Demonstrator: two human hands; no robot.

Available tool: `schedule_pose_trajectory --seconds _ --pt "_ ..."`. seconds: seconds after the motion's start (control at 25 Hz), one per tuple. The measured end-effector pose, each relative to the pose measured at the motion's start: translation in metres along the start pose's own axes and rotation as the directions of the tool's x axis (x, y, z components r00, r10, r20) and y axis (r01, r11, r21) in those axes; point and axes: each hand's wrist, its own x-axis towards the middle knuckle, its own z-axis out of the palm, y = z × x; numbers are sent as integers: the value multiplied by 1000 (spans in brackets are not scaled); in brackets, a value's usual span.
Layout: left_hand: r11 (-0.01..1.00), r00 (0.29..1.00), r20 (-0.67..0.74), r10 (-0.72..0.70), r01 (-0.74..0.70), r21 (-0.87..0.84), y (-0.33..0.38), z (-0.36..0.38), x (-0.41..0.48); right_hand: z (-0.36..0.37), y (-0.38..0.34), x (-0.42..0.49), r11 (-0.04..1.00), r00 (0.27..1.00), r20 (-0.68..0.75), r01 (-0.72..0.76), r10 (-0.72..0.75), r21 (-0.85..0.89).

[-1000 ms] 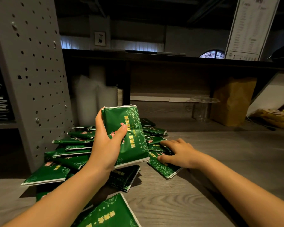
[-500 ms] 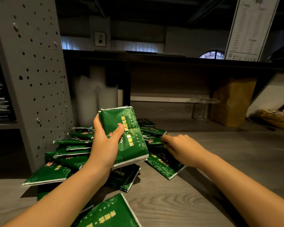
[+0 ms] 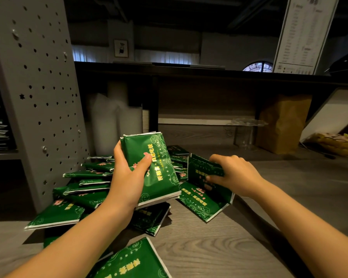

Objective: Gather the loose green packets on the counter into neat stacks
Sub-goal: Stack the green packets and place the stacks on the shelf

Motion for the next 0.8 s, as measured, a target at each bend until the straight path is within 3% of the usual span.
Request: schedule_pose_trajectory --seconds 0.08,0.16,0.24,0.32,0.36,0.4,0.56,0.8 --pt "1000 1000 1 0 -1 5 1 0 -1 -4 2 1 987 997 -81 1 12 158" --pt "1000 1000 7 -1 1 8 2 1 -1 -11 0 0 870 984 -166 24 67 493" --pt "1000 1000 9 -2 2 23 0 0 -1 -21 -12 -4 544 978 -152 53 139 837" --pt "999 1000 21 -5 4 40 -2 0 -2 -23 -31 -8 205 990 -81 56 117 977" --pt "999 1000 24 -8 7 50 -3 1 -3 -20 -41 -10 120 994 -60 49 89 992" --pt "998 1000 18 -11 10 56 -4 2 -3 -15 -51 -11 107 997 -54 47 60 993" --pt "999 999 -32 -12 13 42 -6 5 -2 7 -84 -16 265 993 -113 101 28 959" --pt "999 998 61 -32 31 21 -1 12 -16 25 -108 -25 292 994 -102 109 -40 950"
